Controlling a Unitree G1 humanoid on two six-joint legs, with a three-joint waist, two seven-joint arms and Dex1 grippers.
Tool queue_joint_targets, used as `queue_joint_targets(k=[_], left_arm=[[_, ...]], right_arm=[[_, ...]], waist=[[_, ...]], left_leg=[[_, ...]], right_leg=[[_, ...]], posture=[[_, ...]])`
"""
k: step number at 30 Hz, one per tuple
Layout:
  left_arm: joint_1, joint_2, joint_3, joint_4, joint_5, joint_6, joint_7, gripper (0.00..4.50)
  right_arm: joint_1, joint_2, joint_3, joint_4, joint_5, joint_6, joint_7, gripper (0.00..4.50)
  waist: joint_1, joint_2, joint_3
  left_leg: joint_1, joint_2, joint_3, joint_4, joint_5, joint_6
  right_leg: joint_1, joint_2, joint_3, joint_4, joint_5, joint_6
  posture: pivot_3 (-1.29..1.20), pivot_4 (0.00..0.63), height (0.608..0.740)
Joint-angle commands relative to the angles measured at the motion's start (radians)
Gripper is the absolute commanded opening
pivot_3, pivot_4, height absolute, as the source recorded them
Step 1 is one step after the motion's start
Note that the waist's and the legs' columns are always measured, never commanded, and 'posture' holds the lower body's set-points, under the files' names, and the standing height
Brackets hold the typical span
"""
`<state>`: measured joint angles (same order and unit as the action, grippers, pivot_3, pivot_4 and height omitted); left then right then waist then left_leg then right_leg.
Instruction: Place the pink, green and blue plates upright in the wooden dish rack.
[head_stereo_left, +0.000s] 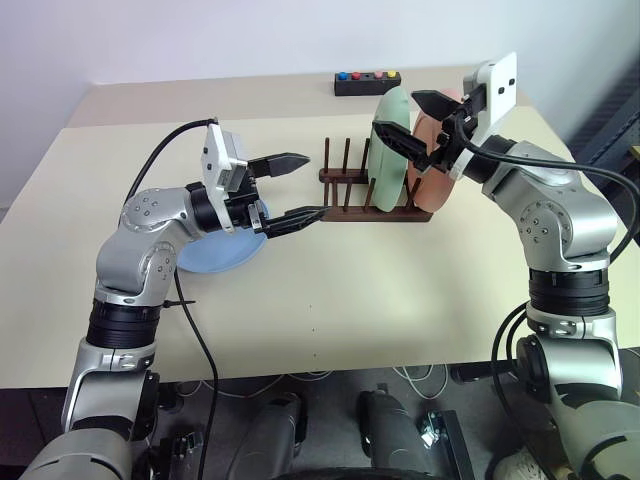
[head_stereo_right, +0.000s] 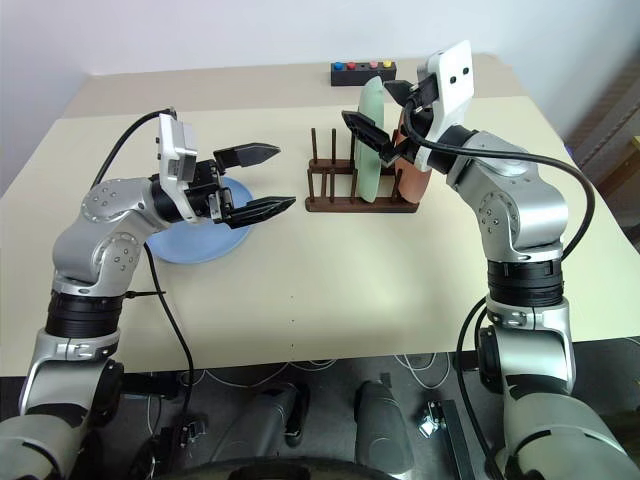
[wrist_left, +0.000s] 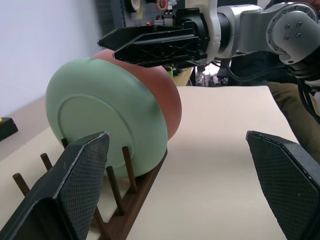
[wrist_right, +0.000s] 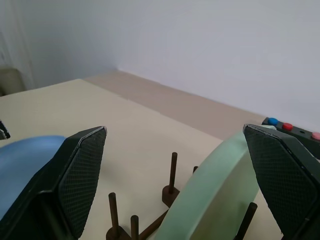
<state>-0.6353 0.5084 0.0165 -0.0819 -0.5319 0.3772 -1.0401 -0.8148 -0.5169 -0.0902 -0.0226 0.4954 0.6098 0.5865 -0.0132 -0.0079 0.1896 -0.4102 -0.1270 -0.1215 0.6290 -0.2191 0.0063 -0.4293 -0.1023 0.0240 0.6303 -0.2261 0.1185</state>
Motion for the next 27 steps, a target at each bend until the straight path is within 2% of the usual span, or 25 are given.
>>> queue_joint_targets(k=[1, 5, 9, 13, 16, 19, 21, 22, 25, 27], left_arm=[[-0.013, 0.002, 0.009, -0.019, -0.001, -0.02, 0.001, 4.5], [-0.011, 0.035, 0.021, 0.007, 0.021, -0.009, 0.009, 4.5], [-0.018, 0.086, 0.061, 0.059, 0.017, 0.04, 0.03, 4.5], [-0.06, 0.144, 0.118, 0.207, 0.062, 0.037, 0.105, 4.5], [-0.08, 0.233, 0.1, 0.329, 0.165, 0.023, 0.144, 4.5], [-0.075, 0.334, 0.039, 0.41, 0.333, -0.039, 0.214, 4.5], [-0.1, 0.352, 0.053, 0.451, 0.326, 0.049, 0.227, 4.5], [-0.133, 0.355, 0.049, 0.483, 0.331, 0.152, 0.251, 4.5], [-0.208, 0.366, -0.011, 0.557, 0.418, 0.314, 0.322, 4.5], [-0.263, 0.36, -0.037, 0.611, 0.422, 0.407, 0.295, 4.5]], right_arm=[[-0.041, 0.019, -0.089, -0.042, 0.069, -0.005, -0.012, 4.48], [-0.036, 0.005, -0.173, -0.128, 0.223, 0.043, 0.049, 4.48], [0.071, -0.096, -0.16, -0.277, 0.346, 0.119, 0.208, 4.48], [0.158, -0.159, -0.121, -0.341, 0.338, 0.094, 0.299, 4.48], [0.169, -0.155, -0.108, -0.354, 0.326, 0.071, 0.306, 4.48], [0.166, -0.141, -0.094, -0.34, 0.31, 0.065, 0.293, 4.48], [0.167, -0.131, -0.085, -0.334, 0.312, 0.06, 0.29, 4.48], [0.169, -0.122, -0.079, -0.328, 0.309, 0.056, 0.285, 4.48], [0.164, -0.105, -0.067, -0.313, 0.298, 0.042, 0.278, 4.48], [0.157, -0.1, -0.064, -0.302, 0.3, 0.041, 0.274, 4.48]], waist=[[0.0, 0.0, 0.0], [0.0, 0.0, 0.0], [0.0, 0.0, 0.0], [-0.002, -0.001, 0.0], [-0.006, 0.0, 0.0], [-0.005, -0.001, 0.0], [0.001, -0.001, 0.0], [0.006, -0.001, 0.0], [0.012, -0.003, 0.001], [0.015, -0.004, 0.002]], left_leg=[[0.0, 0.0, 0.0, 0.0, 0.0, 0.0], [0.0, 0.0, 0.0, 0.0, 0.0, 0.0], [0.0, 0.0, -0.001, -0.001, 0.0, 0.0], [0.0, 0.001, 0.0, 0.001, 0.0, 0.0], [0.0, 0.002, 0.001, 0.001, 0.0, 0.0], [0.0, 0.002, 0.001, -0.001, 0.0, 0.0], [0.0, 0.002, 0.001, -0.001, 0.0, 0.0], [0.0, 0.001, 0.001, -0.001, 0.0, 0.0], [0.0, 0.001, -0.001, 0.0, 0.0, 0.0], [0.0, 0.001, -0.001, 0.001, 0.0, 0.0]], right_leg=[[0.0, 0.0, 0.0, 0.0, 0.0, 0.0], [0.0, 0.0, 0.0, 0.0, 0.0, 0.0], [0.0, 0.0, 0.0, -0.001, 0.0, 0.0], [0.001, 0.0, -0.001, -0.001, 0.0, 0.0], [0.0, 0.001, 0.0, 0.0, 0.0, 0.0], [0.0, 0.001, 0.0, -0.001, 0.0, 0.0], [0.0, 0.0, 0.0, -0.001, 0.0, 0.0], [0.0, 0.0, 0.0, -0.001, 0.0, 0.0], [0.001, 0.001, -0.002, -0.001, 0.0, 0.0], [0.001, 0.001, -0.002, -0.001, 0.0, 0.0]], posture=[[0.0, 0.15, 0.74], [0.0, 0.15, 0.74], [0.0, 0.15, 0.74], [0.0, 0.15, 0.74], [0.0, 0.15, 0.74], [0.0, 0.15, 0.74], [0.0, 0.15, 0.74], [0.0, 0.15, 0.74], [0.0, 0.15, 0.74], [0.0, 0.15, 0.74]])
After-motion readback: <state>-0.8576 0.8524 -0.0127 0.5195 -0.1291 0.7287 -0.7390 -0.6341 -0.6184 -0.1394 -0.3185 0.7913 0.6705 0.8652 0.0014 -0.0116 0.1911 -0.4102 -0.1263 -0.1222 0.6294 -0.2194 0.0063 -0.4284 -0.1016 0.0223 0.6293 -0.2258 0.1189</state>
